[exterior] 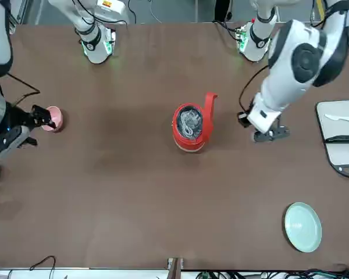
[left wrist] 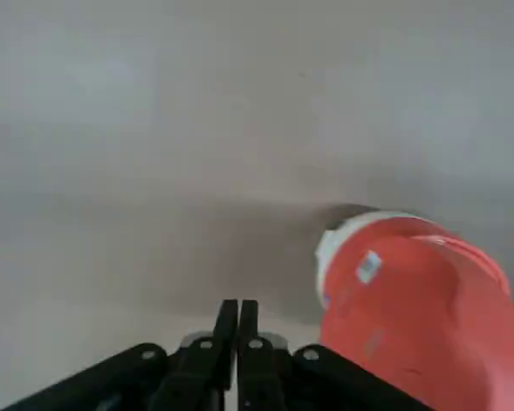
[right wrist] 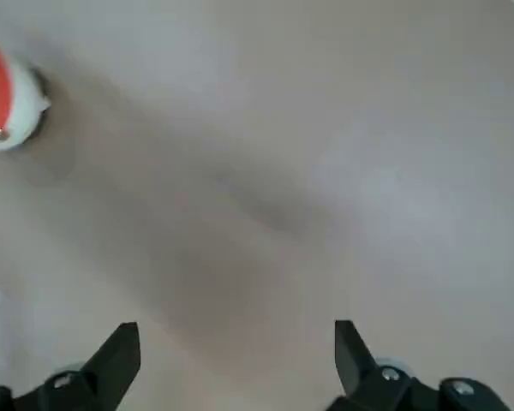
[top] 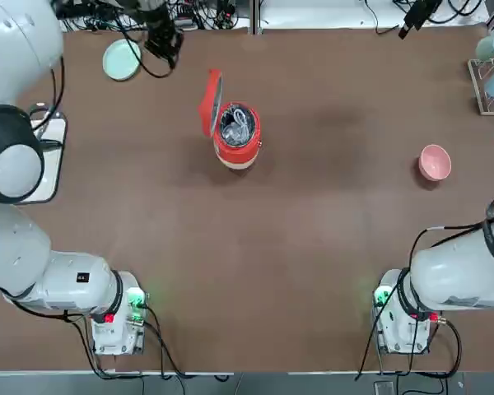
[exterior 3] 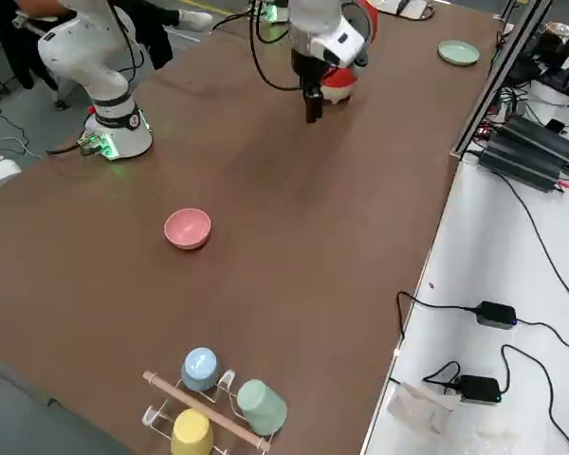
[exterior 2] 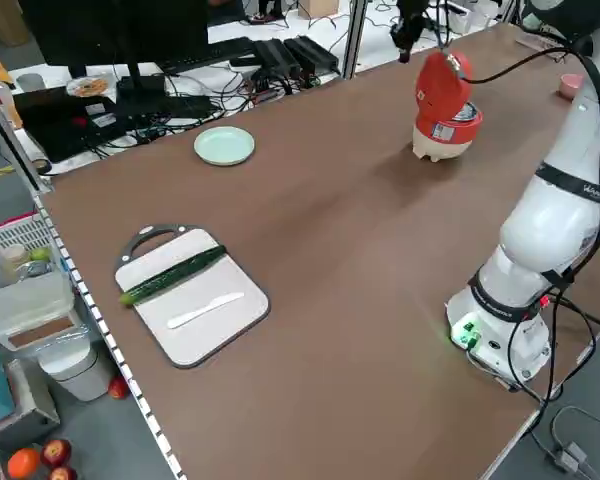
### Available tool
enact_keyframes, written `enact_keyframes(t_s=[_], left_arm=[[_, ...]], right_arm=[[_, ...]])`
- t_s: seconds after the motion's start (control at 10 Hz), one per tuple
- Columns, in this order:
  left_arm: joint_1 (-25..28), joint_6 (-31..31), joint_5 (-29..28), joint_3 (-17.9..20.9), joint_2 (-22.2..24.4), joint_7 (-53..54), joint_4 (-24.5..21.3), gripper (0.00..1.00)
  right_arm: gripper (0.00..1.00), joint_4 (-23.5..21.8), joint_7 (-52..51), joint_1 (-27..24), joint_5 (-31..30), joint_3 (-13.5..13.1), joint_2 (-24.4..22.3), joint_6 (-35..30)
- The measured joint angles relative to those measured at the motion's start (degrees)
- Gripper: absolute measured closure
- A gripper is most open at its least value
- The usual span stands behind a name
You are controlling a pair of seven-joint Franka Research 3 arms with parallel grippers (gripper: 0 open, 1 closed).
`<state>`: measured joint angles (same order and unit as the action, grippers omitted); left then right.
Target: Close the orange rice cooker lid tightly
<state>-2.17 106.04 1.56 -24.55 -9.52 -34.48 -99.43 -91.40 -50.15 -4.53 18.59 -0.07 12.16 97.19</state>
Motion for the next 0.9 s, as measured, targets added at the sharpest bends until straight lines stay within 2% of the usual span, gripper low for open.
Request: enact_keyframes(t_s=[0.2,0.4,0.7,0.9], left_arm=[[-0.09,1.14,0.04,-3.34,0.00,-5.52,-1.87,0.93],[-1.22,2.96,0.07,-5.32,-0.14,-11.69,-2.59,0.93],[-5.56,5.55,0.10,-5.49,-2.37,-17.70,-3.02,0.95],[-7.50,7.54,0.09,-5.51,-3.47,-21.28,-3.07,0.95]], right_arm=[[0.00,-1.53,-20.50,-0.14,12.62,0.15,4.06,2.60],[0.00,-5.76,-41.87,0.31,24.49,0.61,8.74,8.02],[0.00,-14.01,-70.26,2.86,47.13,0.97,14.23,11.56],[0.00,-18.20,-83.20,4.99,58.85,1.02,16.77,13.67]])
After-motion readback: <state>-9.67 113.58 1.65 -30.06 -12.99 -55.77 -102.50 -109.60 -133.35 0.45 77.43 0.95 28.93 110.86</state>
